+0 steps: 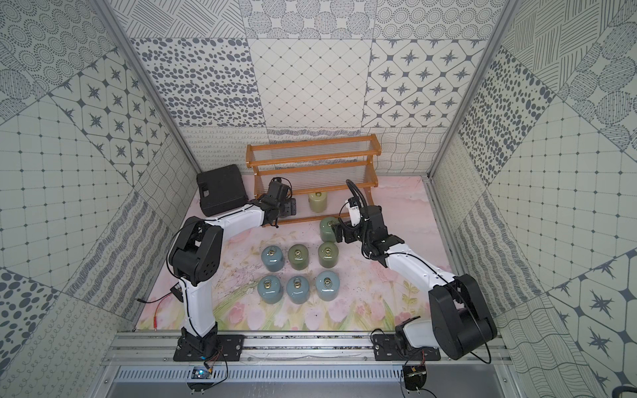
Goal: Remove the tea canisters from the shelf
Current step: Pick up the tea canister from the shelf.
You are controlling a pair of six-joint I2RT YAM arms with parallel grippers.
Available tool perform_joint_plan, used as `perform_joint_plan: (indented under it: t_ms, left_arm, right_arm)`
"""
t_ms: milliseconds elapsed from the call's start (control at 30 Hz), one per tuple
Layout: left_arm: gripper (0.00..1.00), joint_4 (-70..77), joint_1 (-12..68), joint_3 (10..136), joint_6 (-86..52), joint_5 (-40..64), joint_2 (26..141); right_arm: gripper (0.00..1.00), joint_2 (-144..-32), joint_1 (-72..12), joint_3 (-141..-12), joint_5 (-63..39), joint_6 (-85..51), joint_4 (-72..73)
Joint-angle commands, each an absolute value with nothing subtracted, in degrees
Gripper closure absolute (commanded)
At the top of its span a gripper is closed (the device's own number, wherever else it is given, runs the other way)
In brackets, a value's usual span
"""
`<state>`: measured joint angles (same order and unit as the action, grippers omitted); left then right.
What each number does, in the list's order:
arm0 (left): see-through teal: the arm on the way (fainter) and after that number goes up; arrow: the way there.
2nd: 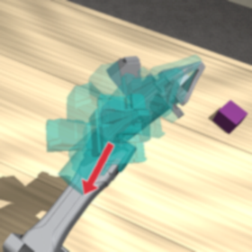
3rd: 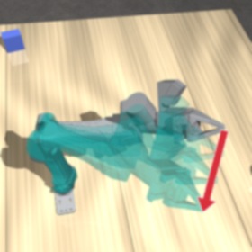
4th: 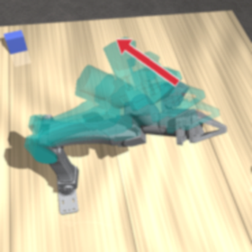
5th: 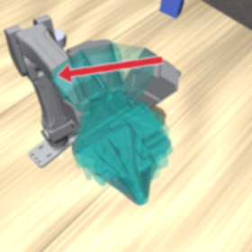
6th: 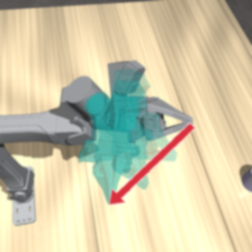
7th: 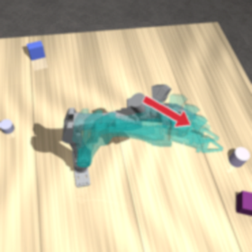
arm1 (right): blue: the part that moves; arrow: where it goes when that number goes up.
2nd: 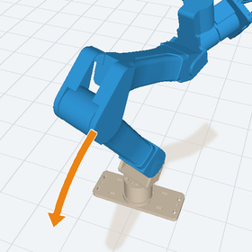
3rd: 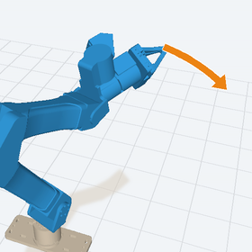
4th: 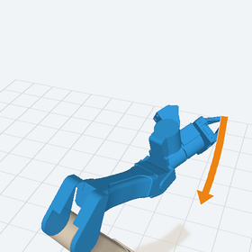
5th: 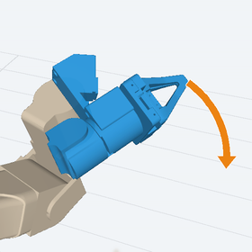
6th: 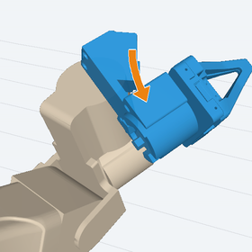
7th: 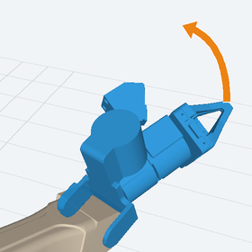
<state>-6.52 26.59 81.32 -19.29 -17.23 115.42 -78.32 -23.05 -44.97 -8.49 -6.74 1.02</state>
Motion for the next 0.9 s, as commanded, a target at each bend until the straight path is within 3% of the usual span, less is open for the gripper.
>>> perform_joint_plan:
  t_ms: [0, 367, 867]
  left_arm:
    - [0.09, -3.0, 26.3, 82.2, -17.7, -15.6, 116.1]
    - [0.20, -2.7, 26.2, 81.7, -17.0, -13.5, 115.4]
    - [0.23, -0.7, 26.4, 77.2, -15.6, -9.8, 109.2]
  right_arm:
    - [0.00, -77.3, -22.8, -44.3, -8.7, -7.2, 3.6]
    - [0.01, -77.2, -22.8, -44.3, -9.2, -6.9, 3.0]
    - [0.01, -77.8, -22.8, -44.1, -9.3, -7.0, 3.7]
